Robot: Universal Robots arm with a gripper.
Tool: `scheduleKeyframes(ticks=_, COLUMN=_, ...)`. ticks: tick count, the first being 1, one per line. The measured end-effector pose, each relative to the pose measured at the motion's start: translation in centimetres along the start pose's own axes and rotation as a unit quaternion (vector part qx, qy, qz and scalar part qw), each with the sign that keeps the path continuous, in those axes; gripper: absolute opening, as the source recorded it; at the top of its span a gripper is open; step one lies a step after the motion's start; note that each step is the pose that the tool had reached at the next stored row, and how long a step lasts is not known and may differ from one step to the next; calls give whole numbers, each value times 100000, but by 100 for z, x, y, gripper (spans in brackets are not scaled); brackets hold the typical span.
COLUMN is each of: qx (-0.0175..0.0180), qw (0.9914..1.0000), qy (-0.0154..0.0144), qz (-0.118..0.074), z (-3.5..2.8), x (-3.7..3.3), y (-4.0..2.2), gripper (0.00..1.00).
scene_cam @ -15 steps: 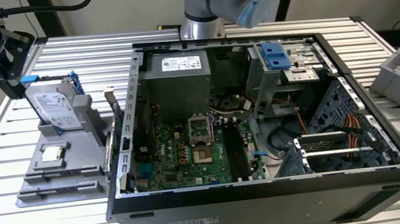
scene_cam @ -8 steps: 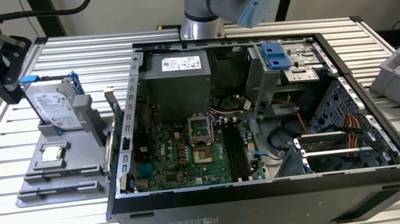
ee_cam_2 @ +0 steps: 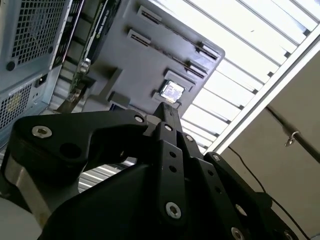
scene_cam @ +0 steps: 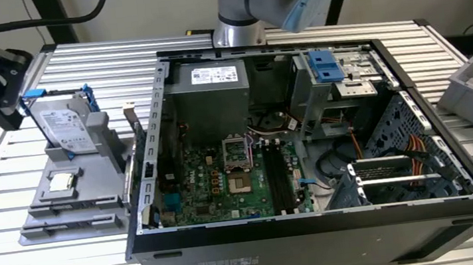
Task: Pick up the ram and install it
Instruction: 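Reach for the ram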
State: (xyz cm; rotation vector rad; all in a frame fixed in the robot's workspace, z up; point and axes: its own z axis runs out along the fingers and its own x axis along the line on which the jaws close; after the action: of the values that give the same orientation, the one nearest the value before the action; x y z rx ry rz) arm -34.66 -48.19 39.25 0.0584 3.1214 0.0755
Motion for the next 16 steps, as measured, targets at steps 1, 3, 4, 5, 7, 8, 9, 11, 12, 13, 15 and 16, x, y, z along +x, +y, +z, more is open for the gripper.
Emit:
scheduleKeyframes(ticks=1, qx=-1, qw=100000, qy=2, qz=0, z=-1, x=1, y=-15, gripper=0)
scheduleKeyframes(ticks=3, qx=-4, qw=100000, qy=-1, qz=-1, z=-2, x=3, y=-44, gripper=0)
scheduleKeyframes(ticks=4, qx=4, qw=100000, qy=7, qz=2, z=-3, x=4, y=-56, gripper=0)
scheduleKeyframes(ticks=5, qx=1, qw=100000, qy=7, qz=2, z=-3, x=5, y=-67, gripper=0)
scheduleKeyframes(ticks=7, qx=0, qw=100000, qy=7, qz=2, z=-4, x=8, y=-89, gripper=0)
scheduleKeyframes(ticks=8, qx=2, qw=100000, qy=7, qz=3, z=-4, x=11, y=-93, gripper=0)
scheduleKeyframes(ticks=9, qx=6, qw=100000, qy=12, qz=7, z=-6, x=13, y=-92, gripper=0)
scheduleKeyframes(ticks=11, qx=0, qw=100000, qy=4, qz=-2, z=-5, x=14, y=-93, gripper=0)
scheduleKeyframes(ticks=12, qx=2, qw=100000, qy=8, qz=-1, z=-5, x=14, y=-93, gripper=0)
scheduleKeyframes(ticks=13, qx=-1, qw=100000, qy=3, qz=-2, z=-4, x=15, y=-93, gripper=0)
scheduleKeyframes(ticks=15, qx=1, qw=100000, qy=7, qz=2, z=-5, x=15, y=-93, gripper=0)
scheduleKeyframes(ticks=16, qx=0, qw=100000, qy=5, qz=2, z=-5, x=15, y=-93, gripper=0)
